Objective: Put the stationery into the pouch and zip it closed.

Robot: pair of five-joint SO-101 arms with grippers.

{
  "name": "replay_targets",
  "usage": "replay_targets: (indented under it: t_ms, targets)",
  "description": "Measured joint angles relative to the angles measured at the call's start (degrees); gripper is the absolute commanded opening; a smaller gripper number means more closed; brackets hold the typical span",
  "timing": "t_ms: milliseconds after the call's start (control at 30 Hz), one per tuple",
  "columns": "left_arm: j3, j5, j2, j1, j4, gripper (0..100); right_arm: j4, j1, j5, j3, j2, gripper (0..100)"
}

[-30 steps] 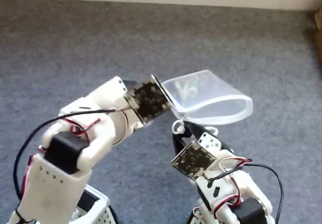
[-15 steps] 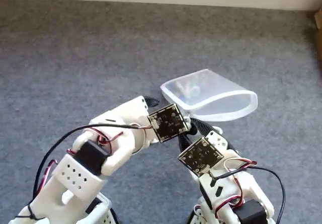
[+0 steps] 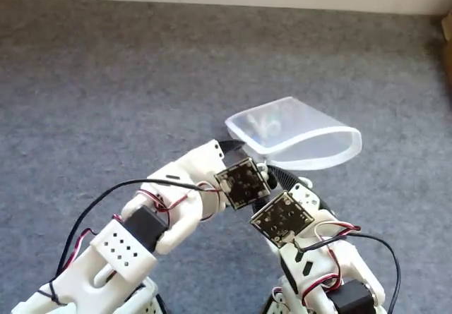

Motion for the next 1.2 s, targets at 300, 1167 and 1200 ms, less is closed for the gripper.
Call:
replay_targets:
  t_ms: [300,1167,1200]
  targets:
    - [5.6,7.9,0.0,0.9,-11.3,25,0.0,0.4,0.0,-0.1,-0.1,0.5]
    - [16.6,10.0,0.1,1.5,-32.9,1,-4.7,11.6,-4.3,0.0,0.4,0.5]
    - [16.6,10.0,0.1,1.3,-33.0,1,-5.6,12.6,-4.7,0.0,0.4,0.5]
